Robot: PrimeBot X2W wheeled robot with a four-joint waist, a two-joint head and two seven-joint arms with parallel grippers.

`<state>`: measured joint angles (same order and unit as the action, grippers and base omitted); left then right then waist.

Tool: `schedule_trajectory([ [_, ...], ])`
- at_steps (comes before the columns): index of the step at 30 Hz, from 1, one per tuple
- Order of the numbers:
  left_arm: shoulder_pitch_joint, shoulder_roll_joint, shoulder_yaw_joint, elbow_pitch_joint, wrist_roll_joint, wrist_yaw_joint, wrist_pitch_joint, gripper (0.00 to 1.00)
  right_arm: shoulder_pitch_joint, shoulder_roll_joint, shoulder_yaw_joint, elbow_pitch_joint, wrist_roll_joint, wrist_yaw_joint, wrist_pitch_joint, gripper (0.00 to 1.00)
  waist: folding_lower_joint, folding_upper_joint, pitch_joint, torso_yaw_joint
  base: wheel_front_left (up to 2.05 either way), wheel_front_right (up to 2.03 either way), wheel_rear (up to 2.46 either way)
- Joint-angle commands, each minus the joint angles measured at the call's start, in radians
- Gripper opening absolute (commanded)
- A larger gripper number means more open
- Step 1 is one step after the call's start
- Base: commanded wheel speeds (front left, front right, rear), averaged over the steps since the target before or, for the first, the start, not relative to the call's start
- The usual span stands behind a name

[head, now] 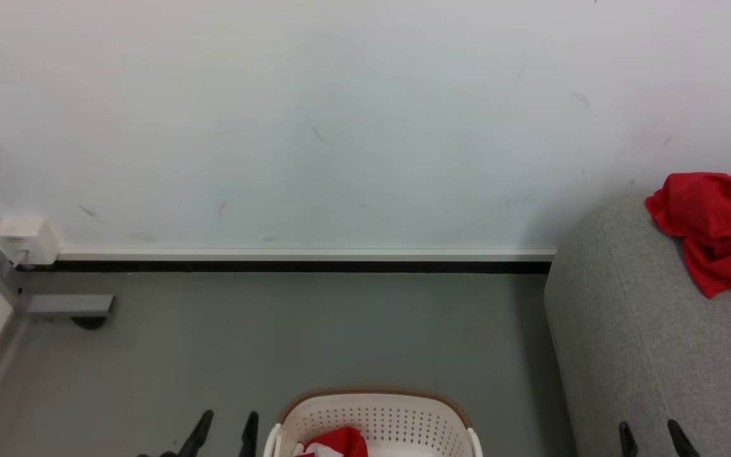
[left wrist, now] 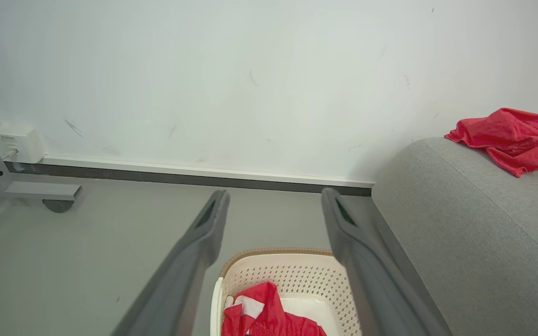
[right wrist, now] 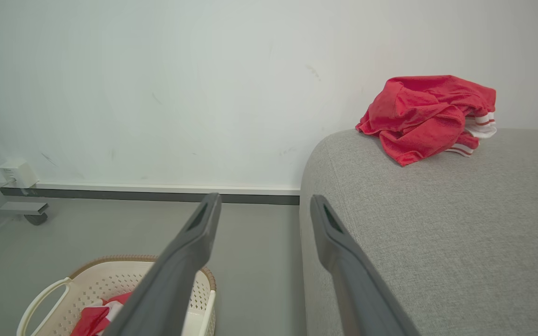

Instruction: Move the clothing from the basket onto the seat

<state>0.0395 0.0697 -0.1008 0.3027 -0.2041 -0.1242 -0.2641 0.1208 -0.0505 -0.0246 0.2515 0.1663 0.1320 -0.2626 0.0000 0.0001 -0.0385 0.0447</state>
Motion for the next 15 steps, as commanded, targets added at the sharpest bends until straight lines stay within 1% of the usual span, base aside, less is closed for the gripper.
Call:
schedule_trajectory([
  [1, -0.002, -0.002, 0.005, 0.002, 0.010, -0.005, -0.001, 1.00, -0.006, 0.000, 0.001, 0.000, 0.002, -0.003, -0.003, 1.00, 0.0000, -0.0001, 0.001, -0.001, 0.00, 0.00, 0.00],
  [8, -0.005, -0.005, 0.004, 0.008, 0.016, -0.006, -0.001, 1.00, -0.008, 0.000, 0.001, -0.005, 0.000, -0.003, -0.003, 1.00, 0.0000, -0.0001, 0.007, -0.005, 0.00, 0.00, 0.00],
  [12, -0.029, 0.001, -0.026, 0.030, 0.030, -0.007, -0.001, 1.00, -0.019, 0.000, -0.002, -0.015, -0.003, -0.003, -0.003, 1.00, 0.0000, -0.0001, 0.022, -0.009, 0.00, 0.00, 0.00],
  [15, -0.060, 0.011, -0.069, 0.052, 0.036, -0.006, -0.001, 1.00, -0.031, 0.000, 0.000, -0.024, -0.009, -0.003, -0.003, 1.00, 0.0000, -0.0001, 0.041, -0.016, 0.00, 0.00, 0.00],
])
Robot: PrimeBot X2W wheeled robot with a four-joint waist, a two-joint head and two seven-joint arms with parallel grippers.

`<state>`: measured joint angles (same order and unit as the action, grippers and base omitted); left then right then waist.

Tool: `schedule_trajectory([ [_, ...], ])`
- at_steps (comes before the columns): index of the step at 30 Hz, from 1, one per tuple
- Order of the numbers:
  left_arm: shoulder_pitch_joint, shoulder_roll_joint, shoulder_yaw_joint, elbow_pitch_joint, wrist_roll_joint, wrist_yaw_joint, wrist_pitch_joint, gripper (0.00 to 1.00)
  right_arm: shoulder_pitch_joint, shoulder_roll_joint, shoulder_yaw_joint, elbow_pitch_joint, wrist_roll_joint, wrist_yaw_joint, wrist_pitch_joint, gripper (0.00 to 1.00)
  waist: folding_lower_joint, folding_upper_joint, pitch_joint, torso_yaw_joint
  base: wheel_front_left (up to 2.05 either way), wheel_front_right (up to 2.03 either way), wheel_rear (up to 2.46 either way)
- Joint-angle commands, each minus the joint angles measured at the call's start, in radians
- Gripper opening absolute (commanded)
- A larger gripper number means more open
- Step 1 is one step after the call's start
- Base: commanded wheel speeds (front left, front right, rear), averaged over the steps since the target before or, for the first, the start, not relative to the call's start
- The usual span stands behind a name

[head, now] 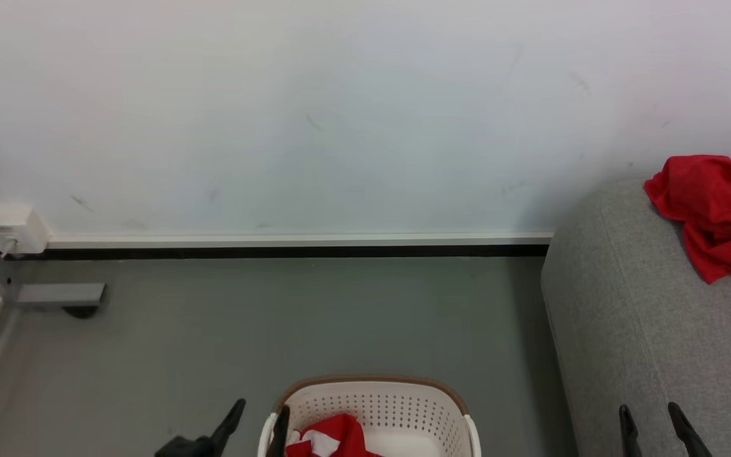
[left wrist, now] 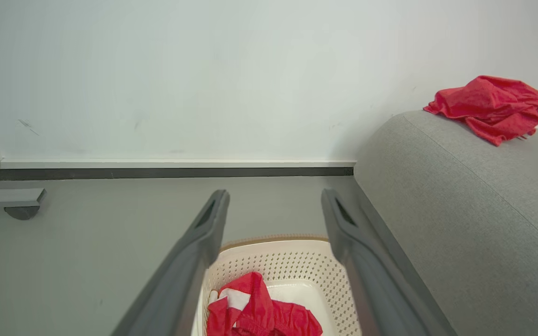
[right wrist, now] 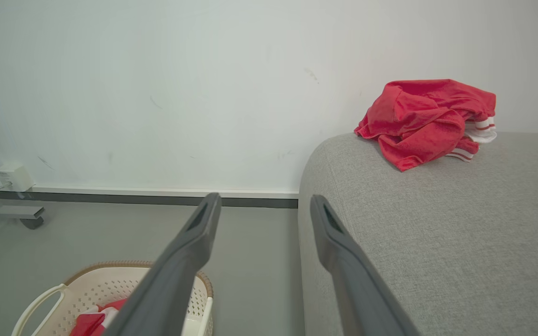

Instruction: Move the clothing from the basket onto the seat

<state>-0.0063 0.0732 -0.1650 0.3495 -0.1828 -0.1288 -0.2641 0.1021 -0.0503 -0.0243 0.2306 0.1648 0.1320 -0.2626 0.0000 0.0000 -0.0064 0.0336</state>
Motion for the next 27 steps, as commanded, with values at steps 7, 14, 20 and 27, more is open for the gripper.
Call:
schedule_trajectory([
  [7, -0.165, 0.025, -0.143, 0.077, -0.017, -0.002, 0.000, 1.00, -0.096, 0.000, -0.010, -0.064, -0.021, -0.003, -0.003, 1.00, 0.0000, 0.0000, 0.148, -0.032, 0.00, 0.00, 0.00],
  [14, -0.370, 0.026, -0.278, 0.200, -0.038, 0.000, 0.074, 1.00, -0.212, 0.000, -0.017, -0.145, -0.021, -0.003, -0.002, 1.00, 0.0000, 0.0000, 0.338, -0.069, 0.00, 0.00, 0.00],
  [20, -0.532, 0.031, -0.350, 0.316, -0.036, 0.000, 0.161, 1.00, -0.321, 0.000, -0.006, -0.213, -0.014, -0.003, -0.002, 1.00, 0.0000, 0.0000, 0.507, -0.107, 0.00, 0.00, 0.00],
  [27, -0.687, 0.034, -0.396, 0.427, -0.044, 0.000, 0.244, 1.00, -0.438, 0.000, 0.005, -0.286, 0.012, -0.003, -0.002, 1.00, 0.0000, 0.0000, 0.680, -0.146, 0.00, 0.00, 0.00],
])
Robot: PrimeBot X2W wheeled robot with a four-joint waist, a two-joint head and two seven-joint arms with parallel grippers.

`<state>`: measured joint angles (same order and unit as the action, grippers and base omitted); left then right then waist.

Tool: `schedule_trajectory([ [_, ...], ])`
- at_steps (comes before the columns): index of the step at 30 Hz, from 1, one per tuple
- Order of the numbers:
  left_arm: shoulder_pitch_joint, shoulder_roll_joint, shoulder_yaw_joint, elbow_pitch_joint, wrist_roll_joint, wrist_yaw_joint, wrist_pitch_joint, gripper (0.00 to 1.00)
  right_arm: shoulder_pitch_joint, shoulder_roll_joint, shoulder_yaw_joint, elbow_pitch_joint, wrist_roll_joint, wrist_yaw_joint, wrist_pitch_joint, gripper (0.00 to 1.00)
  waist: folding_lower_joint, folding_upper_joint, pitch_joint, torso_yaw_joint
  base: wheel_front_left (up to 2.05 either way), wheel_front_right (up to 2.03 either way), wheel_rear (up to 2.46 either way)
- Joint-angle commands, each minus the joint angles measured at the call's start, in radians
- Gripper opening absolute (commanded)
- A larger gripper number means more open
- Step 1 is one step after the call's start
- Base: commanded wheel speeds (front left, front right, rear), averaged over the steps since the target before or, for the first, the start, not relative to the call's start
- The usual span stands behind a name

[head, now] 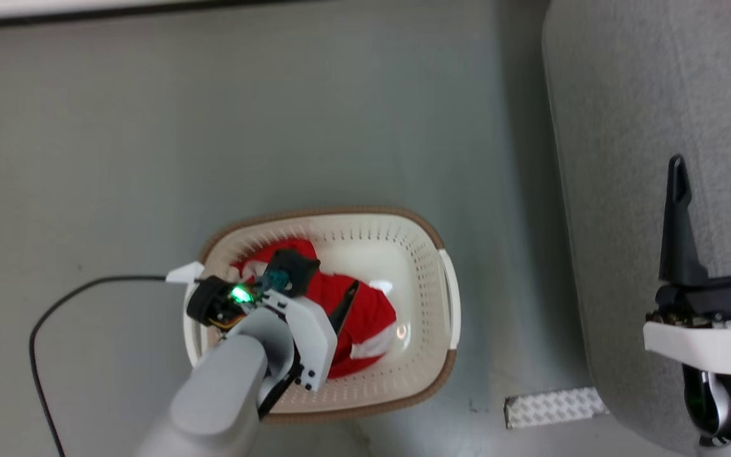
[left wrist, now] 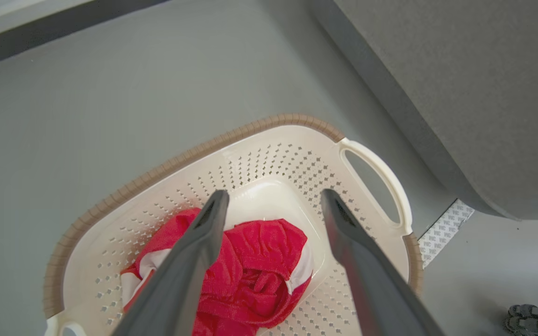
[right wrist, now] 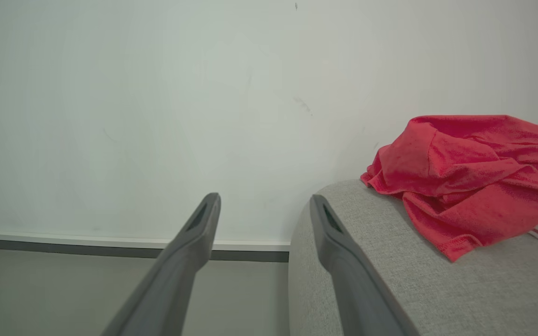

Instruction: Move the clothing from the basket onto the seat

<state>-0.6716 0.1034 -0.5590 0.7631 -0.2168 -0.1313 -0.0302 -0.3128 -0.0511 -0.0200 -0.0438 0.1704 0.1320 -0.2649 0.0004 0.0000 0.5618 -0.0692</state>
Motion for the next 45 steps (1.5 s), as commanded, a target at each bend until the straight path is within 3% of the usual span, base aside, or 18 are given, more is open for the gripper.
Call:
schedule_trajectory([
  [1, -0.041, 0.004, -0.004, 0.031, -0.007, 0.003, 0.024, 1.00, -0.036, 0.001, 0.001, -0.019, 0.009, -0.003, 0.001, 1.00, -0.0004, 0.0000, 0.132, -0.047, 0.00, 0.00, 0.00],
  [9, -0.156, 0.005, -0.011, 0.174, 0.015, 0.038, 0.092, 1.00, -0.118, 0.001, 0.022, -0.090, 0.024, -0.003, 0.001, 1.00, -0.0004, 0.0000, 0.267, -0.074, 0.00, 0.00, 0.00],
  [23, -0.334, 0.008, 0.013, 0.365, 0.001, 0.111, 0.075, 1.00, -0.186, 0.001, 0.076, -0.245, -0.042, -0.003, 0.001, 1.00, -0.0004, 0.0000, 0.384, -0.073, 0.00, 0.00, 0.00],
  [45, -0.452, 0.020, -0.013, 0.489, -0.019, 0.096, 0.072, 1.00, -0.169, 0.001, 0.098, -0.322, -0.035, -0.003, 0.001, 1.00, -0.0004, 0.0000, 0.525, -0.098, 0.00, 0.00, 0.00],
])
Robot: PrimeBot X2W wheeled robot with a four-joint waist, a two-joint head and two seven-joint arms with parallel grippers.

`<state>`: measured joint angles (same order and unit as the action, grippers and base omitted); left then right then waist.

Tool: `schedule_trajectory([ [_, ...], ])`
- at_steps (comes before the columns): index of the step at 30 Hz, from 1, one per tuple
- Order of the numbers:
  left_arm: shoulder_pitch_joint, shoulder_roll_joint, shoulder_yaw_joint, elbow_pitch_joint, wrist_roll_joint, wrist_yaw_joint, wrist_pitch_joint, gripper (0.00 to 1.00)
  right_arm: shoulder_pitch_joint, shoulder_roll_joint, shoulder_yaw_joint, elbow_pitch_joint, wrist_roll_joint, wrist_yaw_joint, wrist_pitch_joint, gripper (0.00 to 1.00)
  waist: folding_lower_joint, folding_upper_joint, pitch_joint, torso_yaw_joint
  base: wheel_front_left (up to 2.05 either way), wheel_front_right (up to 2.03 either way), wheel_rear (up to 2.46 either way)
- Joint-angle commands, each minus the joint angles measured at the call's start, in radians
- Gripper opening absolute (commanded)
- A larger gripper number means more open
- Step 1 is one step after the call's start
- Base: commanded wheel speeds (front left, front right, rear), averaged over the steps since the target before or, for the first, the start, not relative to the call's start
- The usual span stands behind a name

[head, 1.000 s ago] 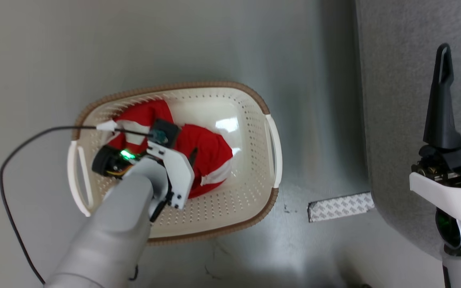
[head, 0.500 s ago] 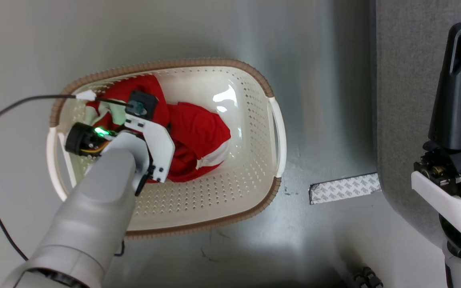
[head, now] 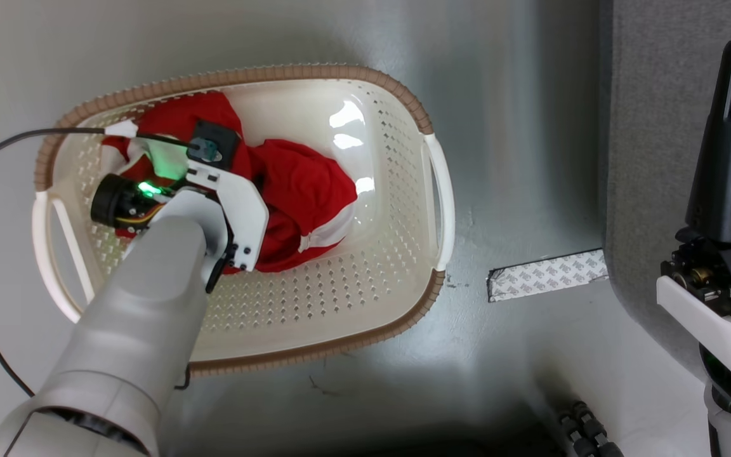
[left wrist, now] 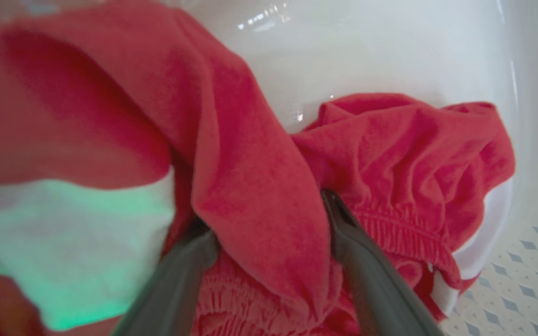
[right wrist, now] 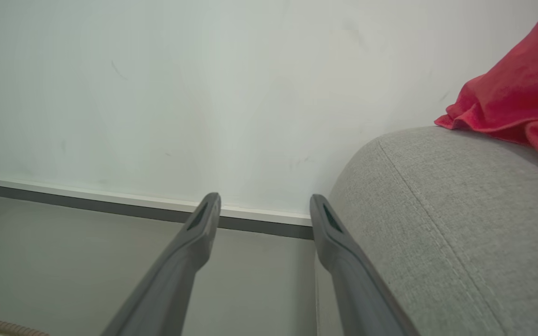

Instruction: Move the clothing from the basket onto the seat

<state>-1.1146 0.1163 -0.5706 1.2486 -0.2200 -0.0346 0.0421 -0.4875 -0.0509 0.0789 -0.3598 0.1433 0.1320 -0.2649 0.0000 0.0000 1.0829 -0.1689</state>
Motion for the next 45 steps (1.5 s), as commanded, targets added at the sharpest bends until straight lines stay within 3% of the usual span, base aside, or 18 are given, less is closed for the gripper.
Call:
schedule_trajectory([
  [1, -0.008, 0.005, -0.003, 0.007, -0.019, -0.005, -0.001, 1.00, 0.007, 0.001, 0.001, -0.007, -0.011, -0.003, 0.001, 1.00, 0.0000, 0.0000, 0.007, 0.002, 0.00, 0.00, 0.00],
  [10, 0.006, -0.026, -0.011, 0.025, -0.045, -0.059, 0.011, 1.00, 0.015, 0.001, 0.000, -0.011, -0.015, -0.003, 0.001, 1.00, 0.0000, 0.0000, 0.024, 0.007, 0.00, 0.00, 0.00],
  [11, 0.006, -0.028, -0.014, 0.027, -0.048, -0.063, 0.010, 0.96, 0.016, 0.001, -0.001, -0.012, -0.015, -0.003, 0.001, 1.00, 0.0000, 0.0000, 0.025, 0.006, 0.00, 0.00, 0.00],
  [13, 0.005, -0.031, -0.020, 0.027, -0.050, -0.071, 0.002, 0.39, 0.017, 0.001, -0.004, -0.013, -0.015, -0.003, 0.001, 1.00, 0.0000, 0.0000, 0.027, 0.005, 0.00, 0.00, 0.00],
  [14, 0.004, -0.032, -0.024, 0.027, -0.051, -0.074, -0.002, 0.16, 0.017, 0.001, -0.006, -0.014, -0.015, -0.003, 0.001, 1.00, 0.0000, 0.0000, 0.028, 0.004, 0.00, 0.00, 0.00],
  [15, 0.004, -0.033, -0.026, 0.028, -0.056, -0.077, -0.004, 0.00, 0.017, 0.001, -0.008, -0.015, -0.014, -0.003, 0.001, 1.00, 0.0000, 0.0000, 0.030, 0.004, 0.00, 0.00, 0.00],
  [29, 0.028, -0.056, -0.063, -0.042, -0.138, -0.096, -0.140, 0.00, 0.024, 0.001, -0.030, 0.023, 0.004, -0.003, 0.001, 1.00, 0.0000, 0.0000, -0.041, 0.024, 0.00, 0.00, 0.00],
  [45, 0.208, -0.057, -0.124, -0.217, -0.334, -0.096, -0.299, 0.00, 0.161, 0.000, -0.096, 0.132, 0.008, -0.003, 0.001, 1.00, 0.0000, 0.0000, -0.372, 0.092, 0.00, 0.00, 0.00],
])
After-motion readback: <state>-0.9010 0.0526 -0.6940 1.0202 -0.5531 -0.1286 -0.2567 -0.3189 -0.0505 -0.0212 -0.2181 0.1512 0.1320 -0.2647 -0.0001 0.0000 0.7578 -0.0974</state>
